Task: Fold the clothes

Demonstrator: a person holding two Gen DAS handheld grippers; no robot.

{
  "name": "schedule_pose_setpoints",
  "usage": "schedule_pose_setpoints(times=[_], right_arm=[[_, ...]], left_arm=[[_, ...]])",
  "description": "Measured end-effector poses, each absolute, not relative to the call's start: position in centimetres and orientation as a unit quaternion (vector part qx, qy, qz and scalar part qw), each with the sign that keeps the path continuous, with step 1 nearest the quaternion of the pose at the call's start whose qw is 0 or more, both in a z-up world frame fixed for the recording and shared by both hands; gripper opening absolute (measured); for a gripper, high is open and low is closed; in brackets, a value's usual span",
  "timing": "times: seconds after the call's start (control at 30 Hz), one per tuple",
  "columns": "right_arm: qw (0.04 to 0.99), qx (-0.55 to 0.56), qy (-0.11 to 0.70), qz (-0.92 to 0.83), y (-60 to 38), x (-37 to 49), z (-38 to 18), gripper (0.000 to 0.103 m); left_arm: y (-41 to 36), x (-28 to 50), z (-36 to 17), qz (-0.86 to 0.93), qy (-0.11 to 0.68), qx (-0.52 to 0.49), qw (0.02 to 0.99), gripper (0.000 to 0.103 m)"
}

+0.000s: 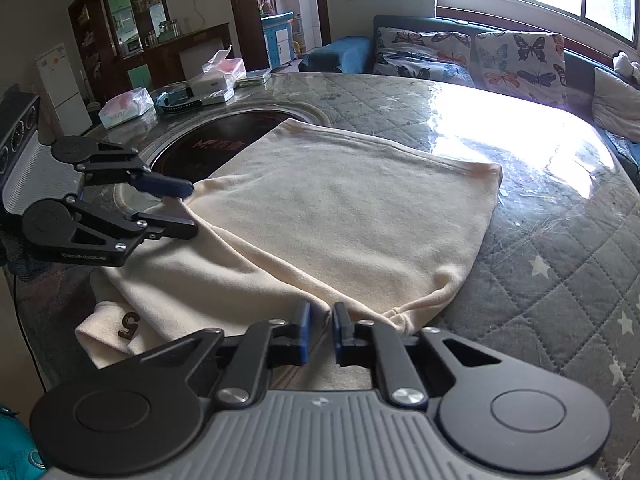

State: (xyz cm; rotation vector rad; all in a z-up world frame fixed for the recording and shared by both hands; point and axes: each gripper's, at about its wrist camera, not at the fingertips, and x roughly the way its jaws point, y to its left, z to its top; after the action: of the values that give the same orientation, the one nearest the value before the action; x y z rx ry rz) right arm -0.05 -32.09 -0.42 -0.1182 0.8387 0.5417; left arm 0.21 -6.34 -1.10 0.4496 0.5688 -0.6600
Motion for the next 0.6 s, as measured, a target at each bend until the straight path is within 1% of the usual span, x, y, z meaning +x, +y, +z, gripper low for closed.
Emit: schedule_pose_setpoints(times=[0.03,0.07,0.1,0.2,0.3,0.47,0.6], right_arm=[[0.877,-0.059,0.399,0.259,-32.0,-0.1,-0.3,0.006],[0.878,-0.061,0.397,0.259,-32.0,-0.2,-0.2,0.006],[0.879,-0.062,0.395,0.259,-32.0,-0.3,-0.1,0.005],[0.885,-0.064,0.382,0.258,-32.0,-0.6,0.4,0.004],[0.892,-0.061,0.37,0.254,-32.2,-0.7,0.9,0.004],[0.89,-0.059,0.383,0.241,-32.3,-0.1,0.0,0.004],[0.895,-0.057,0.376,0.232,-32.6,-0.3,0.0,0.003]], left_arm=[[-6.2,0.1,-1.0,-0.317,0.271,0.214,0.884,0.011],[-6.0,0.1,-1.0,-0.317,0.268,0.212,0.885,0.009],[-5.9,-0.1,-0.9,-0.315,0.262,0.211,0.887,0.005],[-5.5,-0.3,-0.6,-0.302,0.249,0.204,0.897,0.001],[-5.1,-0.1,-0.3,-0.285,0.247,0.193,0.906,0.0],[-4.6,0.2,-0.5,-0.276,0.254,0.179,0.909,0.0],[-4.8,-0.4,-0.2,-0.311,0.256,0.173,0.899,0.003]])
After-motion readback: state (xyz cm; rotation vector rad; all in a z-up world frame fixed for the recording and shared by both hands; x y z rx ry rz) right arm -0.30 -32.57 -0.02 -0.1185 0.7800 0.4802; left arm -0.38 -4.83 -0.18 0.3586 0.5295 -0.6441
